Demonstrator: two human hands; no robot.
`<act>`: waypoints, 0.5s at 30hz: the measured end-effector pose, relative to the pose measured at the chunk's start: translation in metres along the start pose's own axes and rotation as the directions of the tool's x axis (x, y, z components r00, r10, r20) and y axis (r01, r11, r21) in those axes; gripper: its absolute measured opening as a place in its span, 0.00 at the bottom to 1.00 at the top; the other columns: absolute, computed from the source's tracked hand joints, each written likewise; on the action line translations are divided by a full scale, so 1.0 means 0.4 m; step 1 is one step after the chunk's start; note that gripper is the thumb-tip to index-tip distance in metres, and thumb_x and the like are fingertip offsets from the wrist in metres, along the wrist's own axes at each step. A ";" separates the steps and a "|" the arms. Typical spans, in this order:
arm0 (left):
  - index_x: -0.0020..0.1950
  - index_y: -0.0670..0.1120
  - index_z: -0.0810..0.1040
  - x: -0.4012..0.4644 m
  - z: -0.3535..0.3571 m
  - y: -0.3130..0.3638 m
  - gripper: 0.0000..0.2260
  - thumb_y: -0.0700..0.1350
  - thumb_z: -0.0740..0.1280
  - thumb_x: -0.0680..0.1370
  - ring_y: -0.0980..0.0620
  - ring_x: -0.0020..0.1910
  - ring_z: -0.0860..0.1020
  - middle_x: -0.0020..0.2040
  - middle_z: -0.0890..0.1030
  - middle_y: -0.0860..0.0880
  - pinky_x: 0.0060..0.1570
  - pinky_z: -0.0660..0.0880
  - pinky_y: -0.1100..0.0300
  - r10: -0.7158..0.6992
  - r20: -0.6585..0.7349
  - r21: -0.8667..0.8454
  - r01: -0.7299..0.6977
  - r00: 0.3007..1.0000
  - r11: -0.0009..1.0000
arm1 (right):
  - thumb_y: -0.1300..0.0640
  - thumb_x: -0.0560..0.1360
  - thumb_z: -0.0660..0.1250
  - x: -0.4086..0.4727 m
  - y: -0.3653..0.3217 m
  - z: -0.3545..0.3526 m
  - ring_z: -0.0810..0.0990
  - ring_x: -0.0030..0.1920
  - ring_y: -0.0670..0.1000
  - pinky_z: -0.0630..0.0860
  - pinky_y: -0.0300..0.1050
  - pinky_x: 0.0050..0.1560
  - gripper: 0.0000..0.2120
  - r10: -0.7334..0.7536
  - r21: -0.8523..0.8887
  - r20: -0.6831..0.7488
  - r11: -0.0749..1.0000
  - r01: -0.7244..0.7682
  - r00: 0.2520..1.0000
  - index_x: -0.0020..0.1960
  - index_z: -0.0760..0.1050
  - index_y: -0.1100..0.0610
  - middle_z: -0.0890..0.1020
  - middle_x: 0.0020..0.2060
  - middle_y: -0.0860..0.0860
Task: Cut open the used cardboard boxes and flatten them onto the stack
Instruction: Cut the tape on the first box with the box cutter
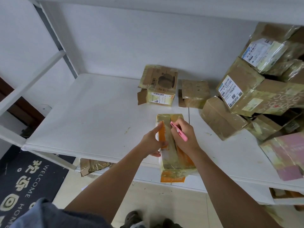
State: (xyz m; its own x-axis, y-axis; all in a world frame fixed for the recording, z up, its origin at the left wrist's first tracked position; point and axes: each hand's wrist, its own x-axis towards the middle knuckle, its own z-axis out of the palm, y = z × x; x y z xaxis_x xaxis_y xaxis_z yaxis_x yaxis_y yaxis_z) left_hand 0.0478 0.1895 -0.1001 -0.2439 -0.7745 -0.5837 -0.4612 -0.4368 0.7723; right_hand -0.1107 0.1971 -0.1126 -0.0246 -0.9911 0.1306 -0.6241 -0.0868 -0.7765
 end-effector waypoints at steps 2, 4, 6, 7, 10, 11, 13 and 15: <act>0.75 0.69 0.57 -0.002 0.000 0.001 0.36 0.42 0.70 0.78 0.44 0.51 0.81 0.60 0.70 0.51 0.30 0.80 0.60 -0.006 -0.003 -0.008 0.006 1.000 1.000 | 0.60 0.80 0.62 -0.003 -0.004 -0.002 0.75 0.38 0.44 0.68 0.34 0.37 0.05 0.033 0.031 0.005 0.999 -0.033 0.999 0.45 0.71 0.57 0.74 0.36 0.45; 0.75 0.69 0.57 -0.004 0.000 0.004 0.35 0.42 0.70 0.78 0.43 0.52 0.81 0.62 0.70 0.50 0.30 0.80 0.60 -0.014 -0.011 -0.015 0.014 1.000 1.000 | 0.59 0.81 0.62 -0.009 -0.005 -0.008 0.76 0.39 0.43 0.69 0.33 0.37 0.05 0.050 0.056 0.026 0.997 -0.051 0.998 0.46 0.71 0.56 0.76 0.37 0.47; 0.74 0.69 0.58 -0.006 0.001 0.008 0.35 0.42 0.70 0.78 0.43 0.53 0.81 0.63 0.71 0.50 0.31 0.80 0.59 -0.016 -0.017 -0.021 0.015 1.000 1.000 | 0.58 0.81 0.62 -0.023 -0.003 -0.014 0.76 0.38 0.41 0.68 0.30 0.35 0.06 0.059 0.085 0.034 0.995 -0.062 0.998 0.45 0.71 0.53 0.77 0.36 0.47; 0.74 0.69 0.58 -0.006 0.002 0.010 0.35 0.42 0.70 0.78 0.43 0.52 0.81 0.63 0.71 0.50 0.31 0.80 0.59 -0.014 -0.019 -0.022 0.013 1.000 1.000 | 0.59 0.81 0.62 -0.033 -0.002 -0.017 0.76 0.36 0.40 0.68 0.29 0.34 0.08 0.053 0.107 0.030 0.993 -0.056 0.998 0.43 0.71 0.51 0.76 0.35 0.46; 0.75 0.68 0.57 -0.011 0.005 0.013 0.35 0.41 0.69 0.78 0.44 0.52 0.81 0.62 0.71 0.50 0.31 0.80 0.59 -0.013 -0.027 -0.010 0.013 1.000 1.000 | 0.61 0.80 0.62 -0.066 -0.004 -0.027 0.73 0.32 0.40 0.67 0.30 0.31 0.12 0.013 0.161 0.027 0.987 -0.017 1.000 0.40 0.69 0.49 0.74 0.30 0.42; 0.75 0.68 0.57 -0.014 0.006 0.014 0.35 0.41 0.69 0.78 0.44 0.52 0.81 0.63 0.71 0.50 0.31 0.80 0.59 -0.015 -0.031 -0.006 0.014 0.999 1.000 | 0.62 0.80 0.62 -0.078 -0.005 -0.031 0.72 0.31 0.40 0.67 0.31 0.30 0.13 0.003 0.173 0.034 0.985 -0.009 0.999 0.39 0.68 0.49 0.73 0.30 0.41; 0.76 0.67 0.57 -0.018 0.008 0.015 0.34 0.41 0.68 0.79 0.44 0.53 0.80 0.63 0.71 0.50 0.32 0.81 0.58 -0.015 -0.037 0.000 0.015 0.999 1.000 | 0.63 0.80 0.63 -0.105 -0.006 -0.038 0.71 0.30 0.41 0.65 0.31 0.30 0.13 -0.015 0.201 0.045 0.979 0.005 0.999 0.38 0.67 0.51 0.72 0.29 0.42; 0.76 0.67 0.57 -0.022 0.010 0.016 0.34 0.41 0.68 0.79 0.45 0.53 0.80 0.63 0.72 0.50 0.31 0.80 0.59 -0.012 -0.047 0.003 0.013 0.999 1.000 | 0.64 0.80 0.63 -0.138 -0.010 -0.044 0.69 0.28 0.41 0.64 0.31 0.29 0.14 -0.025 0.244 0.051 0.970 0.012 0.998 0.38 0.68 0.52 0.71 0.28 0.43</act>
State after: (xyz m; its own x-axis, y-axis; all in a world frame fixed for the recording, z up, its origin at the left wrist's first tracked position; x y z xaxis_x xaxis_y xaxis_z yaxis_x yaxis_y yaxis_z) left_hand 0.0436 0.1952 -0.0911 -0.1977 -0.7898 -0.5807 -0.4672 -0.4449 0.7641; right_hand -0.1205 0.2541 -0.1058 0.0304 -0.9925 0.1184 -0.4152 -0.1203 -0.9017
